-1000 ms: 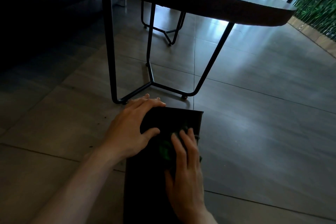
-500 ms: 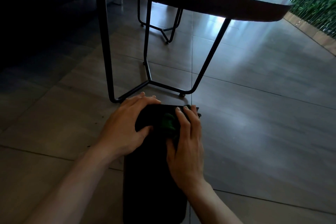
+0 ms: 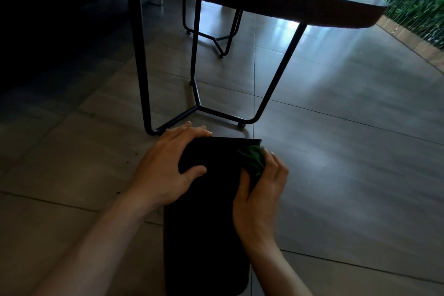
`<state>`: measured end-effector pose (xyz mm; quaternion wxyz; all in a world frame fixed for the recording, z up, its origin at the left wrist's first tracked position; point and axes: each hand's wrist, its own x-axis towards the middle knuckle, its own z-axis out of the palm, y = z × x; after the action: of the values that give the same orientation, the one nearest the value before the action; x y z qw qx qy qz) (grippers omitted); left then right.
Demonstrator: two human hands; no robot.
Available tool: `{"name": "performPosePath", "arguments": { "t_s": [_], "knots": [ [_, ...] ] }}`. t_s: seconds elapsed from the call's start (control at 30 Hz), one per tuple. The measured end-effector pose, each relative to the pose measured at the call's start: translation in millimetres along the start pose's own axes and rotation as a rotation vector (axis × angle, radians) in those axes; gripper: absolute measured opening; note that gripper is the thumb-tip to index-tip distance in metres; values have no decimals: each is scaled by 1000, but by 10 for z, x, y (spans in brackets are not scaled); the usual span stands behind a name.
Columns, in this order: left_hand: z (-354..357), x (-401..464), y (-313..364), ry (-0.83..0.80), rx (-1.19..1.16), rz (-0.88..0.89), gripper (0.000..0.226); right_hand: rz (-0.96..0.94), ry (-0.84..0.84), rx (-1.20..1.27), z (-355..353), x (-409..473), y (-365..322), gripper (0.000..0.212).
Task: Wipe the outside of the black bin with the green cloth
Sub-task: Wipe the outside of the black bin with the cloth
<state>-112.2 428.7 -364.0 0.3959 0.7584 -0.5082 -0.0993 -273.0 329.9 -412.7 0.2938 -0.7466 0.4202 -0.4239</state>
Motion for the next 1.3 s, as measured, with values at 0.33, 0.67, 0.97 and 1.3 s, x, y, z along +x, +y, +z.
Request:
{"name": "performPosePath", "arguments": {
  "t_s": [0.33,0.67,0.97,1.3],
  "knots": [
    [-39,-34,-25,-7,-18,-6,66,-428,-148,-308,31,-17,-41,62],
    [-12,-26,10,-14,16,9,64,-502,-147,-379,25,-423,15,63],
    [-36,-41,63,-20,4,-19,65,-624,-240,-388,-176,-437,303,61],
    [-69,-53,52,-13,41,1,62,-713,-217,-476,-80,-490,276,59]
  ]
}}
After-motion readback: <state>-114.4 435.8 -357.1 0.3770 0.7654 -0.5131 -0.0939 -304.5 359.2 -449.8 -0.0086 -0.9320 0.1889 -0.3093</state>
